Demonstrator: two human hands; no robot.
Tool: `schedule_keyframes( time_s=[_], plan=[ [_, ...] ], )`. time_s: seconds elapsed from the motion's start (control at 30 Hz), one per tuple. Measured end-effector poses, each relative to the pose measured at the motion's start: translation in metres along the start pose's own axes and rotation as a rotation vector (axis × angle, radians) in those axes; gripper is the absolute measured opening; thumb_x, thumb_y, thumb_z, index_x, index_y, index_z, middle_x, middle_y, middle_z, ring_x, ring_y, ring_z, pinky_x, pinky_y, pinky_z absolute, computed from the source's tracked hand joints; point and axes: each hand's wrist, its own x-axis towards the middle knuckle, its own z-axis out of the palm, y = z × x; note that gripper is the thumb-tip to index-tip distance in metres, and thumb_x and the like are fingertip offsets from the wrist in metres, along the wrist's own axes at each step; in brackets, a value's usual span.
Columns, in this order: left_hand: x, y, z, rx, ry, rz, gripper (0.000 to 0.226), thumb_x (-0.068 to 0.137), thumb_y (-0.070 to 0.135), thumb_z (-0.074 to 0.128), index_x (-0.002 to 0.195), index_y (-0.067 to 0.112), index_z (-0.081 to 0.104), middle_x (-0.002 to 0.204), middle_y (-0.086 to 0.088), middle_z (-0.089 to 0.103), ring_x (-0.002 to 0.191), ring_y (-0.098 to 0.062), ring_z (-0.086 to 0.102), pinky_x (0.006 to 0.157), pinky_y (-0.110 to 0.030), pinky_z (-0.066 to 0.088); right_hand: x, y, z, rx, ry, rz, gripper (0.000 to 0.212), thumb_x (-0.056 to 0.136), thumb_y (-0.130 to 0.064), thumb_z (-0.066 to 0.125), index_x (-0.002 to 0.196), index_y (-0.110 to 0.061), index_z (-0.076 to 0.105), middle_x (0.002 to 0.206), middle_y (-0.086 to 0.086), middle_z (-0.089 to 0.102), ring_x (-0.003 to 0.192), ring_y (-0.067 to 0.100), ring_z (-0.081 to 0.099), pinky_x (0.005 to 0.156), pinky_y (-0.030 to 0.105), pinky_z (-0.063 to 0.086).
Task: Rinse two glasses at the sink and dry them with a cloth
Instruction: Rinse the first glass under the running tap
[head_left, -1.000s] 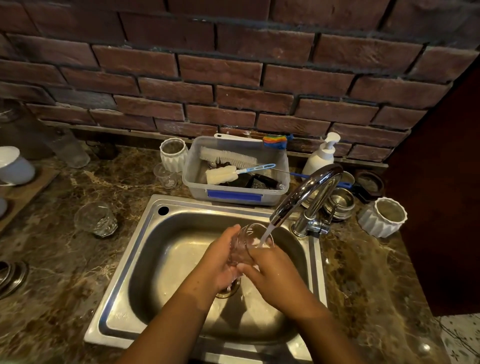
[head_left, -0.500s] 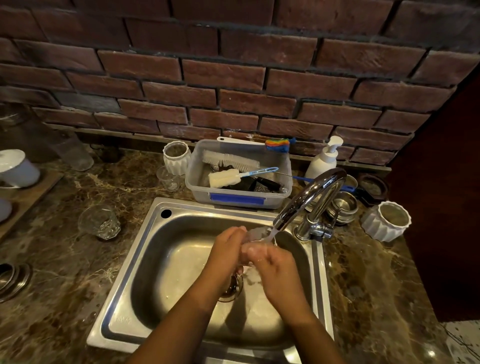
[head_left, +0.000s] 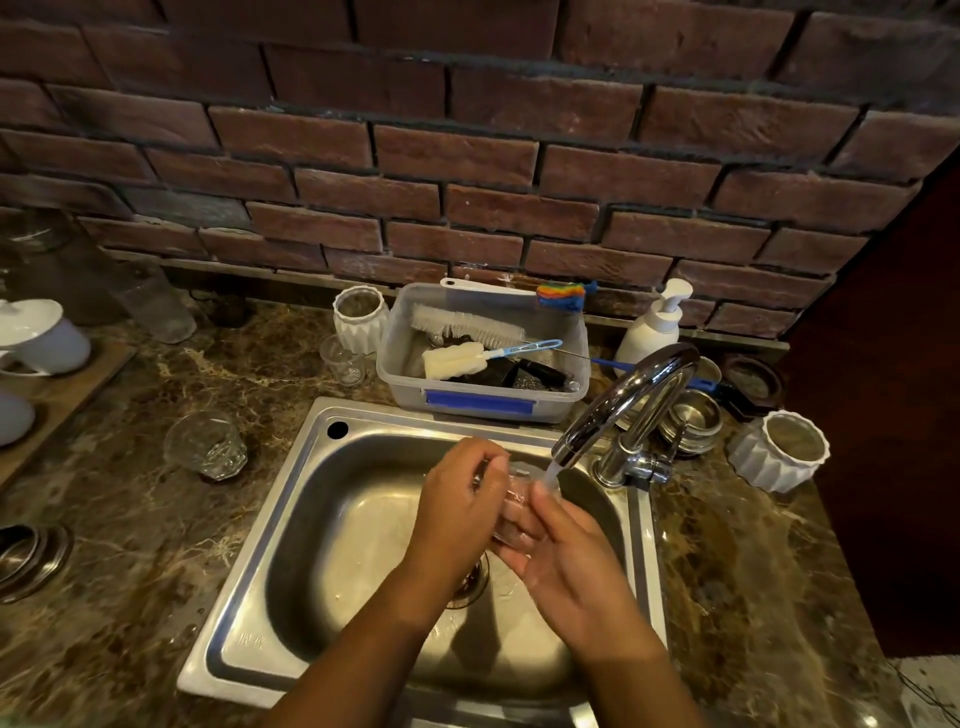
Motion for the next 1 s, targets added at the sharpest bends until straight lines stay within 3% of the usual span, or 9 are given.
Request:
schedule_keyframes(
  time_s=[0.13, 0.33, 0.47, 0.57, 0.67, 0.77, 0.87, 0.93, 1.0],
  plan=[
    [0.002, -0.001, -0.007, -0.173, -0.142, -0.135, 0.019, 0.103, 0.02, 0.049, 0.094, 0.02, 0.067, 0.089, 0.0, 0.068, 0.079, -0.011, 0.065, 0.064, -0.021, 0.051, 0.004, 0.001, -0.005, -0.149, -0.031, -0.053, 0.029, 0.102, -0.02, 0.048, 0.116, -0.005, 0.069, 0.111, 0.017, 0.074, 0.107, 0.031, 0.07, 0.104, 0.054, 0.047],
    [-0.006, -0.005, 0.003, -0.67, -0.153, -0.844, 0.032, 0.103, 0.032, 0.047, 0.105, 0.008, 0.067, 0.081, -0.009, 0.068, 0.059, -0.013, 0.06, 0.046, -0.023, 0.043, -0.003, 0.0, -0.008, -1.292, -0.097, -0.546, 0.022, 0.099, -0.029, 0.052, 0.108, -0.033, 0.072, 0.102, -0.014, 0.075, 0.098, 0.005, 0.067, 0.092, 0.041, 0.054],
    [-0.01, -0.007, -0.005, -1.054, -0.299, -1.006, 0.033, 0.081, 0.032, 0.066, 0.095, 0.005, 0.079, 0.091, -0.014, 0.071, 0.071, -0.02, 0.06, 0.053, -0.027, 0.045, -0.012, -0.014, 0.002, -1.876, -0.254, -0.571, 0.024, 0.101, -0.032, 0.048, 0.12, -0.034, 0.064, 0.125, -0.008, 0.067, 0.121, 0.01, 0.054, 0.12, 0.039, 0.023],
    [-0.009, -0.003, 0.001, -1.016, -0.236, -1.019, 0.037, 0.095, 0.038, 0.058, 0.101, 0.007, 0.077, 0.089, -0.012, 0.075, 0.076, -0.022, 0.064, 0.066, -0.032, 0.047, -0.005, -0.015, -0.002, -1.714, -0.212, -0.564, 0.022, 0.098, -0.036, 0.048, 0.109, -0.033, 0.066, 0.107, -0.008, 0.072, 0.104, 0.009, 0.061, 0.108, 0.039, 0.041],
    [-0.003, 0.002, 0.012, -0.706, 0.003, -0.876, 0.033, 0.105, 0.032, 0.046, 0.097, 0.008, 0.068, 0.084, -0.012, 0.074, 0.078, -0.023, 0.065, 0.065, -0.032, 0.05, 0.002, -0.006, -0.005, -1.231, -0.095, -0.47, 0.024, 0.097, -0.032, 0.051, 0.096, -0.024, 0.074, 0.089, -0.004, 0.075, 0.086, 0.009, 0.068, 0.083, 0.04, 0.056],
    [-0.004, 0.008, 0.017, -0.274, 0.07, -0.396, 0.025, 0.104, 0.021, 0.045, 0.092, 0.013, 0.064, 0.087, -0.008, 0.068, 0.075, -0.016, 0.063, 0.059, -0.018, 0.048, 0.007, -0.005, -0.001, -0.566, 0.089, -0.258, 0.027, 0.1, -0.026, 0.052, 0.098, -0.013, 0.076, 0.093, 0.006, 0.078, 0.095, 0.022, 0.072, 0.089, 0.04, 0.054],
    [-0.008, 0.004, 0.013, 0.148, 0.02, 0.018, 0.013, 0.104, 0.021, 0.048, 0.098, 0.023, 0.06, 0.096, 0.009, 0.059, 0.086, -0.003, 0.058, 0.071, -0.005, 0.042, 0.007, -0.01, -0.01, 0.009, 0.06, 0.049, 0.03, 0.097, -0.027, 0.055, 0.107, -0.004, 0.073, 0.102, 0.019, 0.076, 0.098, 0.033, 0.072, 0.099, 0.055, 0.05],
    [-0.006, -0.001, 0.01, 0.163, -0.03, 0.096, 0.013, 0.104, 0.02, 0.049, 0.099, 0.025, 0.061, 0.096, 0.012, 0.059, 0.089, -0.004, 0.058, 0.074, -0.01, 0.045, 0.009, -0.011, -0.015, 0.046, 0.0, 0.051, 0.032, 0.095, -0.025, 0.055, 0.112, -0.004, 0.072, 0.107, 0.021, 0.074, 0.102, 0.035, 0.071, 0.103, 0.06, 0.045],
    [-0.002, -0.002, 0.01, -0.009, -0.076, -0.04, 0.018, 0.104, 0.018, 0.048, 0.095, 0.023, 0.064, 0.092, 0.005, 0.064, 0.085, -0.009, 0.063, 0.07, -0.02, 0.051, 0.013, -0.006, -0.016, -0.173, 0.021, -0.073, 0.031, 0.096, -0.029, 0.055, 0.11, -0.008, 0.073, 0.107, 0.019, 0.074, 0.106, 0.035, 0.069, 0.103, 0.063, 0.045]
  ],
)
